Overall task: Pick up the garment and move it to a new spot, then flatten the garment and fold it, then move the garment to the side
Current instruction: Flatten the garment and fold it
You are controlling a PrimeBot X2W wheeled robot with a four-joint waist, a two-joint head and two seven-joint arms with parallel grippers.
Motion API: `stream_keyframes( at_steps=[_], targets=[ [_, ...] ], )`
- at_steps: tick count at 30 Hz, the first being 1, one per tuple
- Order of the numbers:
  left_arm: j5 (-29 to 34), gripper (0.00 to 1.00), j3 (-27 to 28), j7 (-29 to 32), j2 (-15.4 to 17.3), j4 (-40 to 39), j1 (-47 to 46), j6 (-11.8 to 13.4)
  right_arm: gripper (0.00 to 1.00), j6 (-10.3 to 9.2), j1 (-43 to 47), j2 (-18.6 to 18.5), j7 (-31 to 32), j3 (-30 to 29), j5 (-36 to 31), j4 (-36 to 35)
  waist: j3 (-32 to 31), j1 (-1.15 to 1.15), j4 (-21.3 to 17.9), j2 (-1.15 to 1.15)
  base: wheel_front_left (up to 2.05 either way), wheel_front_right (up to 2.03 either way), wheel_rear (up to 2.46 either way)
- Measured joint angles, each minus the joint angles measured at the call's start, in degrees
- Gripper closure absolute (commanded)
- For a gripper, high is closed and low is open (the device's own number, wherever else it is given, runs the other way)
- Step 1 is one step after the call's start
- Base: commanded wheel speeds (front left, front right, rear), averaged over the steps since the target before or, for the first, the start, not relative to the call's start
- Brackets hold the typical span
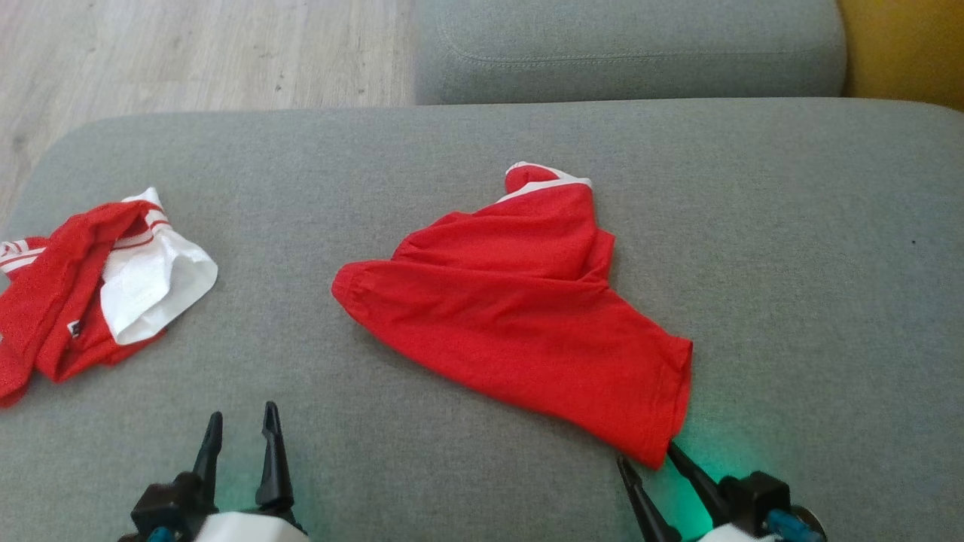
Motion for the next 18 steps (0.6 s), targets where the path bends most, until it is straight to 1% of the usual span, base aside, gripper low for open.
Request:
stream_keyframes(
  at_steps=[3,4,5,6,9,12,13,15,18],
  targets=[
    [0.0,0.00,0.0,0.0,0.0,0.4,0.0,-0.4,0.00,0.00,-1.6,0.5,0.0,-0.4,-0.6,1.0,0.3,0.01,0.2,0.00,0.00,0.00,0.00],
    [0.0,0.00,0.0,0.0,0.0,0.5,0.0,-0.4,0.24,0.00,-1.9,0.7,0.0,-0.5,-0.8,1.1,0.3,0.01,0.3,0.00,0.00,0.00,0.00],
    [0.0,0.00,-0.1,0.0,0.0,0.6,-0.1,-0.4,0.77,0.00,-2.0,0.9,0.0,-0.5,-0.9,1.1,0.4,0.01,0.4,0.00,0.00,0.00,0.00],
    [0.0,0.00,-0.2,0.0,0.0,0.7,-0.1,-0.4,1.00,0.00,-2.1,1.0,0.0,-0.4,-1.0,1.1,0.4,0.01,0.5,0.00,0.00,0.00,0.00],
    [-0.1,0.00,-0.9,0.0,0.0,1.1,-0.1,-0.4,1.00,0.00,-2.1,1.1,0.0,0.3,-0.8,1.2,0.3,0.01,0.9,0.00,0.00,0.00,0.00],
    [-0.1,0.00,-1.8,0.0,0.0,1.4,-0.1,-0.4,1.00,0.00,-2.4,0.9,0.0,2.3,0.4,-0.9,0.0,0.00,1.5,0.00,0.00,0.00,0.00],
    [-0.6,0.00,-2.0,0.0,-0.1,1.5,-0.1,-0.4,1.00,0.00,-3.9,0.8,0.0,5.2,1.5,-3.7,-0.2,0.01,1.9,0.00,0.00,0.00,0.00],
    [-0.7,0.00,-2.2,0.0,-0.1,1.6,-0.1,-0.4,1.00,0.00,-7.2,0.7,0.0,9.4,2.8,-6.9,-0.4,0.01,2.2,0.00,0.00,0.00,0.00],
    [-0.9,0.00,-3.1,0.0,0.0,1.8,-0.1,-0.8,1.00,0.00,-15.2,1.1,0.0,14.8,5.4,-11.2,-0.7,0.01,2.8,0.00,0.00,0.00,0.00]
  ],
)
